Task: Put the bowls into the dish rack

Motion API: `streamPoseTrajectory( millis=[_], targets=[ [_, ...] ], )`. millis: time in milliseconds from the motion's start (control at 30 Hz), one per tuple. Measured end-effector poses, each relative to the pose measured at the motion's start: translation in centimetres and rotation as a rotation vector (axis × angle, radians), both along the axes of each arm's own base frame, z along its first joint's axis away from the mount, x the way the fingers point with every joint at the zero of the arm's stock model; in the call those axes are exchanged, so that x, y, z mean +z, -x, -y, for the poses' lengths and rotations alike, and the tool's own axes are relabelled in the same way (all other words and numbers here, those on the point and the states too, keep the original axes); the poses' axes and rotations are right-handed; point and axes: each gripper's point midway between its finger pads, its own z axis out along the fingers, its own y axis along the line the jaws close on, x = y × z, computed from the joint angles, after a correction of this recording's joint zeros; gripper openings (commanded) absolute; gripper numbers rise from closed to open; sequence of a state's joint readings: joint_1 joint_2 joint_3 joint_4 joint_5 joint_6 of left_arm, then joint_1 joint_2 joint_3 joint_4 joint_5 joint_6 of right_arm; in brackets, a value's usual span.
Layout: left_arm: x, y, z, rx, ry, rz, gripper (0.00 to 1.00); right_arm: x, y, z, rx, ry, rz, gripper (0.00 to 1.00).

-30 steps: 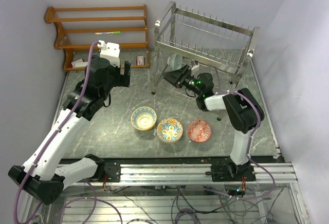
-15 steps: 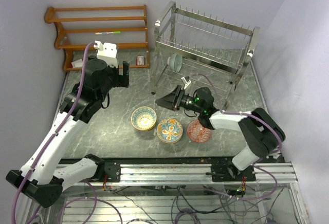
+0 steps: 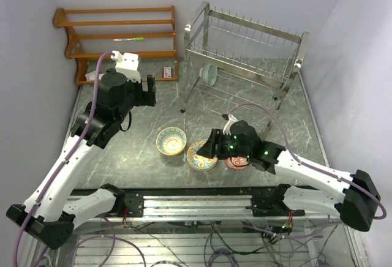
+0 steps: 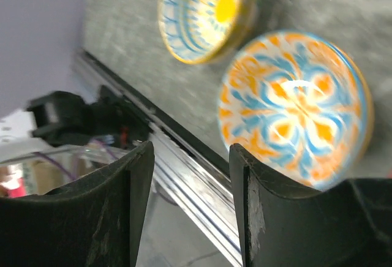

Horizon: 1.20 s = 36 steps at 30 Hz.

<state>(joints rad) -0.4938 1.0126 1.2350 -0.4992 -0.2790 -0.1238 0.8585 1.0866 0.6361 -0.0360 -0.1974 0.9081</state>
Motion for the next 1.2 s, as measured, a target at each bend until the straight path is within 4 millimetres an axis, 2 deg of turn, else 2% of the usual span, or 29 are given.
streamPoseTrajectory(
  millis=[133, 367, 533, 667, 800, 933, 1100, 1200],
  targets=[
    [0.0, 0.1, 0.5, -0.021, 0.022, -0.007, 0.99, -2.1, 1.8, 3.1, -0.060, 0.186, -0.014, 0.52],
    [-0.7, 0.3, 1.3, -0.048, 0.060, -0.032, 0.99, -2.8, 2.5, 8.0, -0.125, 0.441, 0.000, 0.53],
    [-1.5, 0.5, 1.5, -0.049, 0.077, -0.055, 0.99, -4.4, 2.4, 10.3, -0.104, 0.618, 0.006, 0.54],
    [-1.4, 0.6, 1.5, -0.045, 0.091, -0.054, 0.99, -6.0, 2.4, 11.7, -0.073, 0.749, 0.009, 0.56],
    [-1.0, 0.8, 1.4, -0.044, 0.100, -0.044, 0.99, -6.6, 2.2, 12.2, -0.034, 0.800, 0.030, 0.57],
    [-0.9, 0.8, 1.3, -0.037, 0.103, -0.041, 0.99, -6.9, 1.9, 11.8, 0.000, 0.817, 0.053, 0.57],
    [-0.8, 0.8, 1.1, -0.025, 0.110, -0.039, 0.99, -8.3, 1.4, 11.1, 0.036, 0.850, 0.052, 0.57],
    [-0.6, 0.9, 1.0, -0.017, 0.117, -0.035, 0.99, -9.3, 1.3, 11.0, 0.050, 0.875, 0.045, 0.52]
  ],
)
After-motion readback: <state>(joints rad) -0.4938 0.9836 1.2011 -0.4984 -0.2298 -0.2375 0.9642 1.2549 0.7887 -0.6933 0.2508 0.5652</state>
